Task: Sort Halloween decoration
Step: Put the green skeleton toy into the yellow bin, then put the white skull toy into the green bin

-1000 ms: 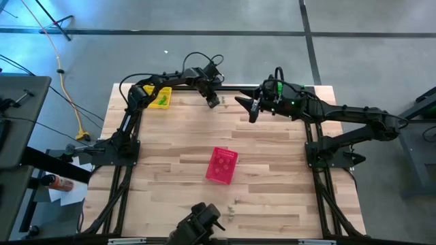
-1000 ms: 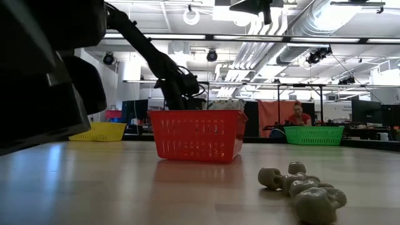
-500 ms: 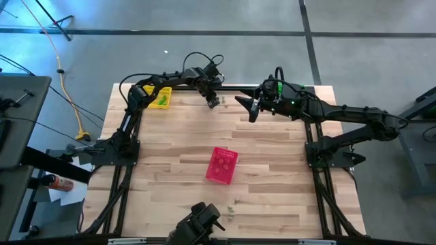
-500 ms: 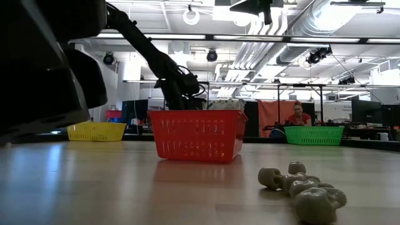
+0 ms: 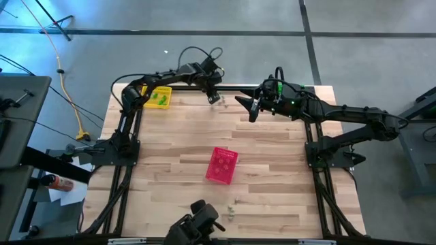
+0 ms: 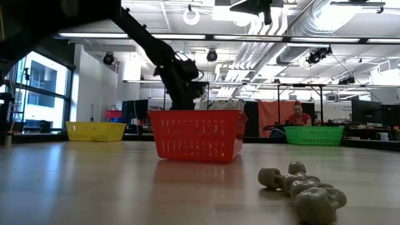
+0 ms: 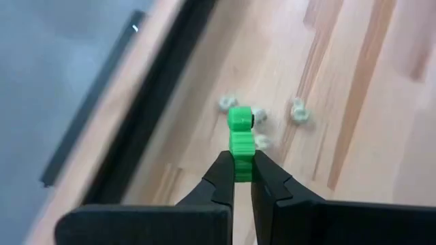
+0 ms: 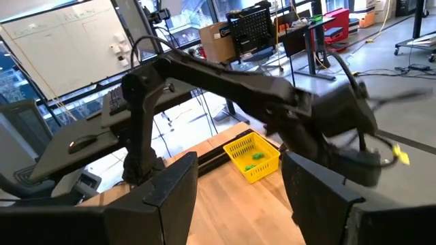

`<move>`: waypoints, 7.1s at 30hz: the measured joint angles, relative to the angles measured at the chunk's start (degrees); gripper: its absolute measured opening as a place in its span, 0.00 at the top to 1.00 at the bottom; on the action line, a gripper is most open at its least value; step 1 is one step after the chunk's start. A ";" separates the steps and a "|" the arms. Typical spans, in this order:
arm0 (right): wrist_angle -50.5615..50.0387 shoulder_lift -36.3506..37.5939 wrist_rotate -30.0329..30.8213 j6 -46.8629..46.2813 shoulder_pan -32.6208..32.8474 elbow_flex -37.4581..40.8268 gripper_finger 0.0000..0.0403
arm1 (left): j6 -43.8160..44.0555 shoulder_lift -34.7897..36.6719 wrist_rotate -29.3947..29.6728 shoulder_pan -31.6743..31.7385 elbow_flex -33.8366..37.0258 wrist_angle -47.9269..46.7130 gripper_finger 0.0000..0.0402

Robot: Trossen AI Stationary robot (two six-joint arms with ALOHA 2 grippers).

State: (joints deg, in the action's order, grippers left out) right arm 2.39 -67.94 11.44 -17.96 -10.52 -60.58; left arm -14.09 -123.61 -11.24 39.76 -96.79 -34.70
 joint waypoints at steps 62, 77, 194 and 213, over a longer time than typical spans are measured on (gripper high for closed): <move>7.13 0.04 -14.53 9.01 4.79 -0.02 0.48 | 24.17 59.53 22.45 -21.88 34.24 28.60 0.99; 6.44 -0.78 -14.58 9.03 2.25 -0.08 0.48 | 30.04 49.56 26.00 11.21 32.69 -7.96 0.99; -16.73 -6.25 -31.43 7.79 13.10 -2.05 0.48 | 20.42 63.91 10.90 -32.95 36.09 35.93 0.62; -52.81 -35.44 -17.63 6.37 36.49 -26.44 0.48 | 14.89 68.62 10.90 -32.93 36.09 35.81 0.62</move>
State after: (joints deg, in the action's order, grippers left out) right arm -50.42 -103.38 -6.19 -11.59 25.97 -87.02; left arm 0.80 -54.99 -0.35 6.83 -60.71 1.12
